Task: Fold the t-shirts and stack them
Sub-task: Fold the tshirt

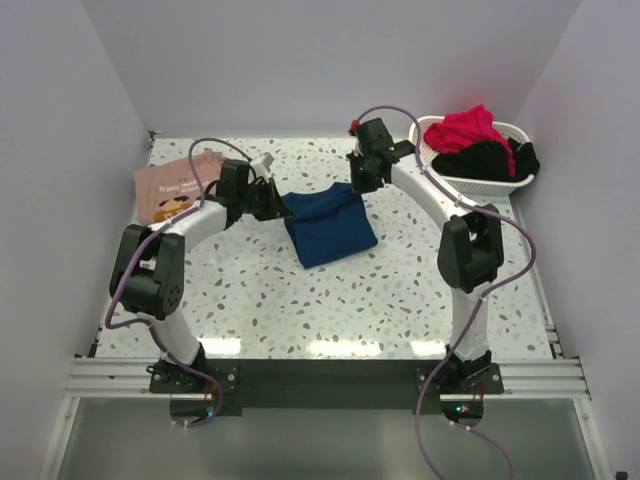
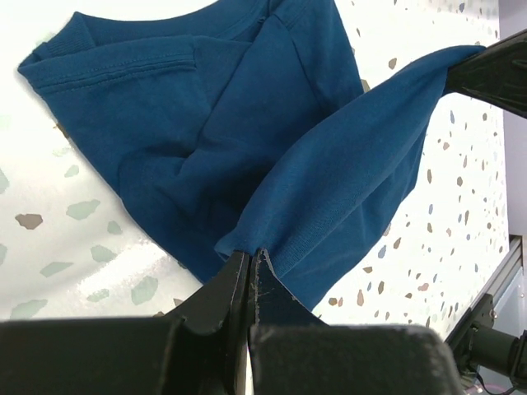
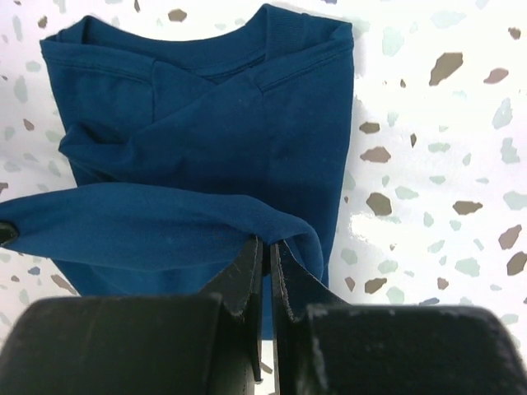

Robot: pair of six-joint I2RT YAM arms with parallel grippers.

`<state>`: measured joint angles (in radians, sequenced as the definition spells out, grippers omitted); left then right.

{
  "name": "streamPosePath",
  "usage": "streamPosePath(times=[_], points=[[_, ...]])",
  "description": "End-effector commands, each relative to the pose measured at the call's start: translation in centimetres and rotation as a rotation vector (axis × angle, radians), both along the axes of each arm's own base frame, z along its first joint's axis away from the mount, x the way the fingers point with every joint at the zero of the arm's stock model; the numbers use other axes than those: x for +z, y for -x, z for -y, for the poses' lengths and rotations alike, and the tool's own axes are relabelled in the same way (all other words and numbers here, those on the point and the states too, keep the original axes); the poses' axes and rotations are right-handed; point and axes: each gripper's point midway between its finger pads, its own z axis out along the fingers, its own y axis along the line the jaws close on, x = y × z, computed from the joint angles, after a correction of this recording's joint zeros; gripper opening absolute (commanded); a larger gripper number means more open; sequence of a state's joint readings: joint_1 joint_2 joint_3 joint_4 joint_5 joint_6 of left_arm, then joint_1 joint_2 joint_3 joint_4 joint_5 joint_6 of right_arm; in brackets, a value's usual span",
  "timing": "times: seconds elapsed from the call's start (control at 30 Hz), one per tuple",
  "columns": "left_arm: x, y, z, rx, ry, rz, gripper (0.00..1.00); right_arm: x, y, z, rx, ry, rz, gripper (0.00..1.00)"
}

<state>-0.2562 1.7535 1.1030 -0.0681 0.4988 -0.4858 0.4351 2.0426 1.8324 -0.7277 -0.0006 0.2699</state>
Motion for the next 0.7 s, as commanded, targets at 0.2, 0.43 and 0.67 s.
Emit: streamPosePath(times=[0.2, 0.43, 0.67], points=[[2.3, -4.2, -0.8, 0.008, 0.034, 0.091, 0.00, 1.7, -3.8, -0.2, -0.003, -0.009, 0.064, 0.00], [2.7, -9.2, -2.3, 0.110, 0.100, 0.144, 0.05, 2.0, -9.0, -1.8, -0.030, -0.102, 0.156, 0.01], [10.3, -14.0, -3.6, 0.220, 0.141, 0.342, 1.00, 10.3, -12.3, -4.8, -0.020, -0.381, 0.355, 0.88]])
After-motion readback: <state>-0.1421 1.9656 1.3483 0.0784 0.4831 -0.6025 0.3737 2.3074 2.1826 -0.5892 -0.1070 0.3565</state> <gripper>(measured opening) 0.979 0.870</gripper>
